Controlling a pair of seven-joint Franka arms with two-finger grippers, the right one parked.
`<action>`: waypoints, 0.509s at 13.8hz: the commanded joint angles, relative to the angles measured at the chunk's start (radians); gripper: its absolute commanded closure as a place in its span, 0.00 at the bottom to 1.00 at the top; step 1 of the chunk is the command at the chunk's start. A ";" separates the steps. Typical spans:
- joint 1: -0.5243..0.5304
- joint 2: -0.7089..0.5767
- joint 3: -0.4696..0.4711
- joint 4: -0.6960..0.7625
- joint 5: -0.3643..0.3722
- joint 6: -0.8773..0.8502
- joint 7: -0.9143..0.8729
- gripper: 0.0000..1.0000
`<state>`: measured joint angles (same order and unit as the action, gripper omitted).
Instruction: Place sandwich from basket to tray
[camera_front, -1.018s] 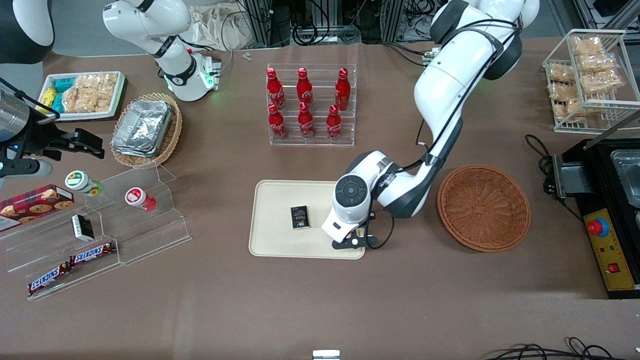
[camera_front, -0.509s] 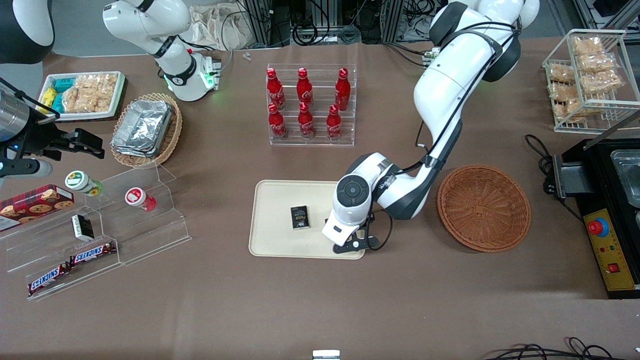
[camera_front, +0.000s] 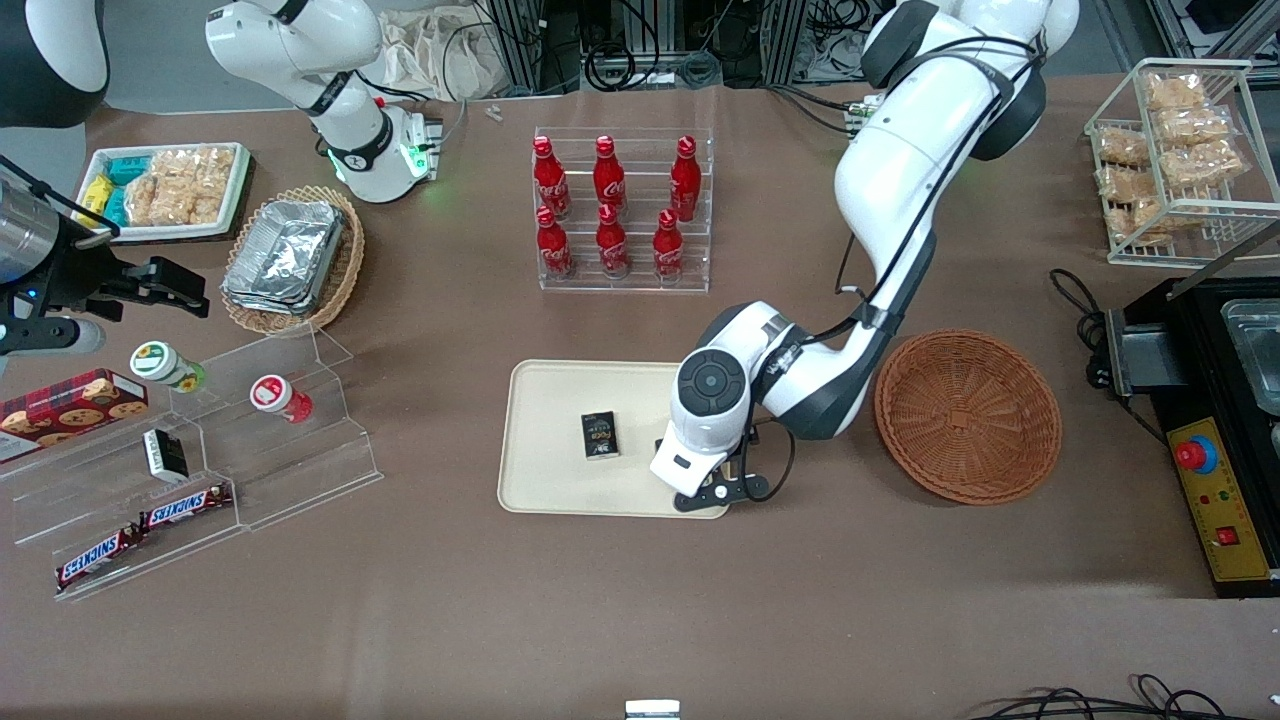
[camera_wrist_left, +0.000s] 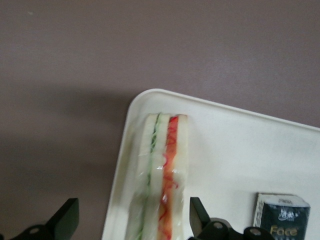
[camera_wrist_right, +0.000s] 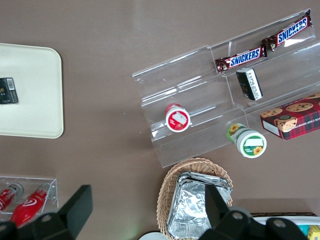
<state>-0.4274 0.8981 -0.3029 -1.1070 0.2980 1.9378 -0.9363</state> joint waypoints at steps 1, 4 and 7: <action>0.041 -0.137 0.007 -0.022 0.009 -0.150 0.000 0.01; 0.117 -0.298 -0.001 -0.139 0.001 -0.198 0.008 0.00; 0.185 -0.474 0.001 -0.301 -0.054 -0.177 0.028 0.00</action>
<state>-0.2868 0.5717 -0.2990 -1.2290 0.2743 1.7338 -0.9201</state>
